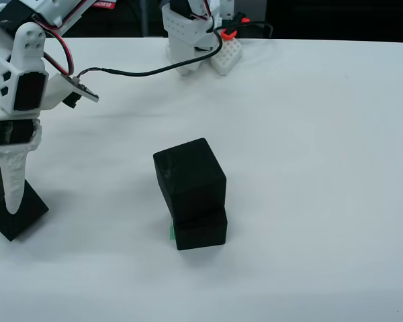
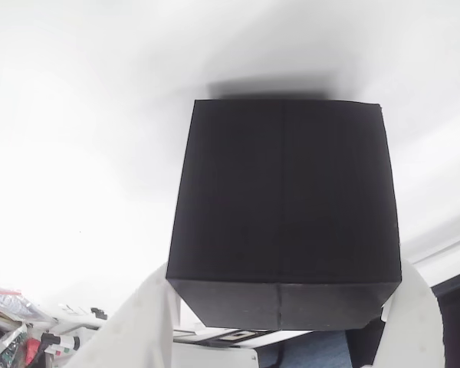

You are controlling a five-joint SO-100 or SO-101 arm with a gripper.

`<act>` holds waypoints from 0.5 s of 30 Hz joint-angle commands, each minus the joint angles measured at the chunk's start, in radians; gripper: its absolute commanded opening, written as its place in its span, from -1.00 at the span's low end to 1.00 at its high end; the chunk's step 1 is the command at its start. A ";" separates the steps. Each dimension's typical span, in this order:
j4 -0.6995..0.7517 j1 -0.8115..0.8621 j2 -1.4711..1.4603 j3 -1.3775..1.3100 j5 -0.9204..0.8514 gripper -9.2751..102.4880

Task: Stack 3 Blocks on the chosen place.

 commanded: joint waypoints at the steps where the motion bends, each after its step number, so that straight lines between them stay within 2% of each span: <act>1: 0.032 -0.017 0.112 0.002 0.009 -0.43; 9: 0.120 -0.078 0.308 0.084 0.029 -0.42; 15: 0.236 -0.160 0.440 0.083 0.066 -0.42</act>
